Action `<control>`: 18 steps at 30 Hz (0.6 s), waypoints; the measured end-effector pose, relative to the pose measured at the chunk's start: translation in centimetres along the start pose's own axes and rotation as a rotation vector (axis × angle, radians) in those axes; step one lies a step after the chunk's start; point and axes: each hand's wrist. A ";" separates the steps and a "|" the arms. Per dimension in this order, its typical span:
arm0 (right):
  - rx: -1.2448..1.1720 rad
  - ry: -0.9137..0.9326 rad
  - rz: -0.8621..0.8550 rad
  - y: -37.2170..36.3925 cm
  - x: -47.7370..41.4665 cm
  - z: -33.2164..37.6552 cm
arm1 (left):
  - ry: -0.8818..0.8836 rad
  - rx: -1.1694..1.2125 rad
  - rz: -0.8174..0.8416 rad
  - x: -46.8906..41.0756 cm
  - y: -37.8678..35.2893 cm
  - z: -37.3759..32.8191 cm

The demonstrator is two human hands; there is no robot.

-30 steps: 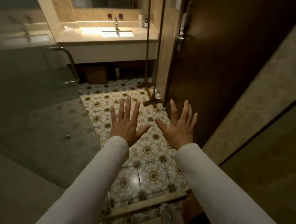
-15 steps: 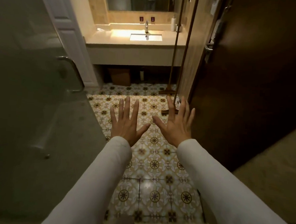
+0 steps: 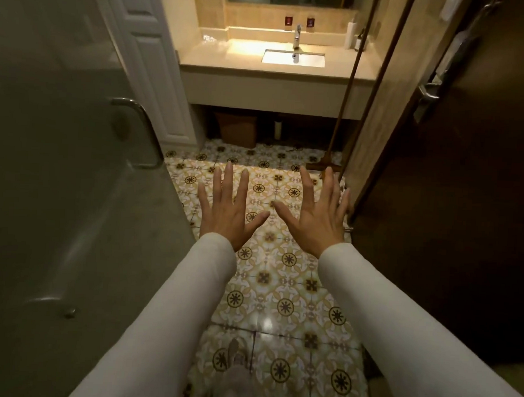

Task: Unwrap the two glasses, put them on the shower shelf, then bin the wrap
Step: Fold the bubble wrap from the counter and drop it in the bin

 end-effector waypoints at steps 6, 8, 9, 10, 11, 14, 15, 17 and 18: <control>0.024 0.012 0.017 -4.8 -10.7 4.6 | 0.028 -0.018 0.026 -9.1 -2.6 6.1; 0.047 0.028 0.007 -6.2 -14.1 6.3 | 0.034 -0.014 0.042 -12.4 -2.9 8.5; 0.052 0.024 0.003 -6.7 -15.4 6.9 | 0.030 -0.011 0.044 -13.7 -2.9 9.4; 0.052 0.018 0.007 -7.2 -17.2 7.7 | 0.027 -0.005 0.042 -15.5 -2.9 10.6; 0.050 0.015 0.015 -7.6 -18.5 8.2 | 0.030 0.002 0.032 -16.8 -2.8 11.4; 0.043 0.026 0.049 -8.6 -21.9 9.2 | 0.038 0.007 -0.002 -19.9 -2.6 13.2; 0.043 0.022 0.054 -8.9 -23.2 9.6 | 0.039 0.001 -0.012 -20.9 -2.7 13.8; 0.049 0.007 0.056 -9.5 -25.4 10.1 | 0.045 -0.001 -0.025 -22.7 -2.9 14.8; 0.055 0.007 0.051 -9.9 -26.5 10.4 | 0.047 -0.008 -0.028 -23.6 -3.1 15.3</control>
Point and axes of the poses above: each hand's wrist, its own x-axis away from the middle knuckle, its own y-axis out of the back of the hand, z = x × y, and after that the axes turned 9 degrees about x, right-handed
